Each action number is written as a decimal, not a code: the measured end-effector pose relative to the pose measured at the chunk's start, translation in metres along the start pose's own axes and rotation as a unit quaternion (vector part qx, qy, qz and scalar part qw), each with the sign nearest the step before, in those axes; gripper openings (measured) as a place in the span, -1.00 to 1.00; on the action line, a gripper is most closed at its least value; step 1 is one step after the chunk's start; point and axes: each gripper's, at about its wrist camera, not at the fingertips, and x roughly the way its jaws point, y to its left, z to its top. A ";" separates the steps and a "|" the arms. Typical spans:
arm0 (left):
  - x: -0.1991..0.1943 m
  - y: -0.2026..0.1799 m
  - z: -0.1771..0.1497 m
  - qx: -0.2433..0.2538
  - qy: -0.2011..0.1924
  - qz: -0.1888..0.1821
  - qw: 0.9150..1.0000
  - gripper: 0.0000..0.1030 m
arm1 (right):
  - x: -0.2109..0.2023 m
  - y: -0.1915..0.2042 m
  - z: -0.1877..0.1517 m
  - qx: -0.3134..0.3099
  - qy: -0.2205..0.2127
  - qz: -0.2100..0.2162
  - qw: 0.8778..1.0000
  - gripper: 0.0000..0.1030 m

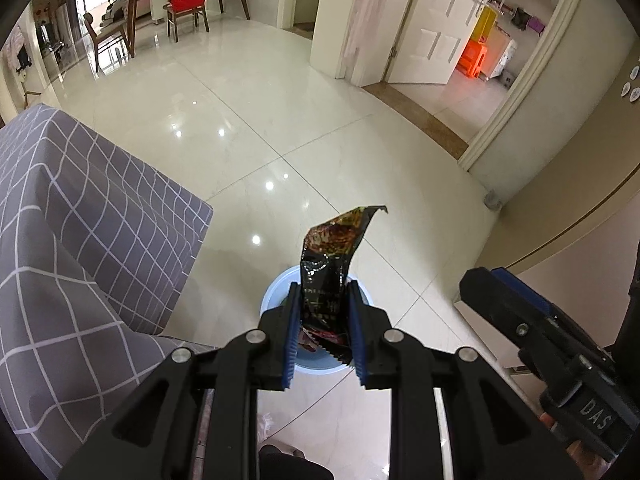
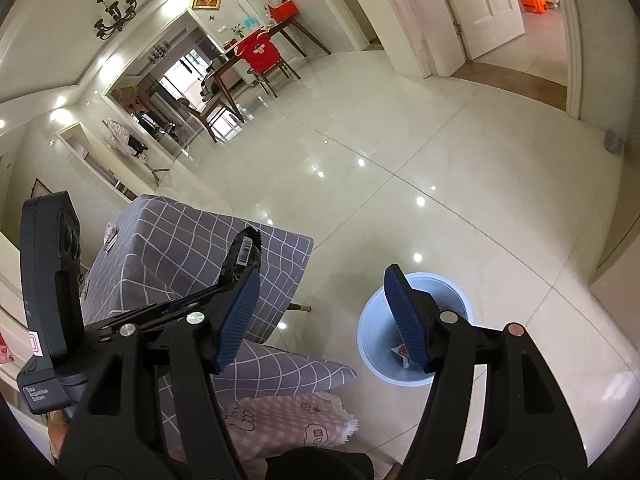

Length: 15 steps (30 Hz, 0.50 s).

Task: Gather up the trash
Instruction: 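Carry both to the bucket, open the right tool then the left tool over it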

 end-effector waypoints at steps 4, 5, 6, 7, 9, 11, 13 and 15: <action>0.003 -0.005 0.003 0.004 0.002 -0.003 1.000 -0.56 | -0.009 -0.006 0.001 0.006 -0.019 -0.010 1.000 0.26; 0.003 -0.006 0.005 0.005 0.003 -0.004 1.000 -0.56 | -0.012 -0.007 0.001 0.008 -0.026 -0.012 1.000 0.26; 0.004 -0.007 0.006 0.006 0.003 -0.005 1.000 -0.56 | -0.016 -0.009 0.002 0.010 -0.035 -0.013 0.999 0.26; 0.004 -0.008 0.007 0.007 0.002 -0.005 1.000 -0.56 | -0.019 -0.011 0.002 0.012 -0.040 -0.014 0.999 0.26; 0.004 -0.014 0.011 0.011 0.000 -0.006 1.000 -0.56 | -0.024 -0.014 0.003 0.016 -0.051 -0.015 0.998 0.26; 0.004 -0.018 0.015 0.015 -0.004 -0.005 1.000 -0.51 | -0.029 -0.017 0.005 0.018 -0.059 -0.017 0.998 0.26; 0.003 -0.020 0.018 0.013 -0.012 -0.005 1.000 -0.31 | -0.034 -0.019 0.005 0.021 -0.073 -0.021 0.997 0.26; 0.002 -0.019 0.021 0.002 -0.016 0.001 1.000 0.40 | -0.038 -0.020 0.005 0.024 -0.084 -0.025 0.996 0.26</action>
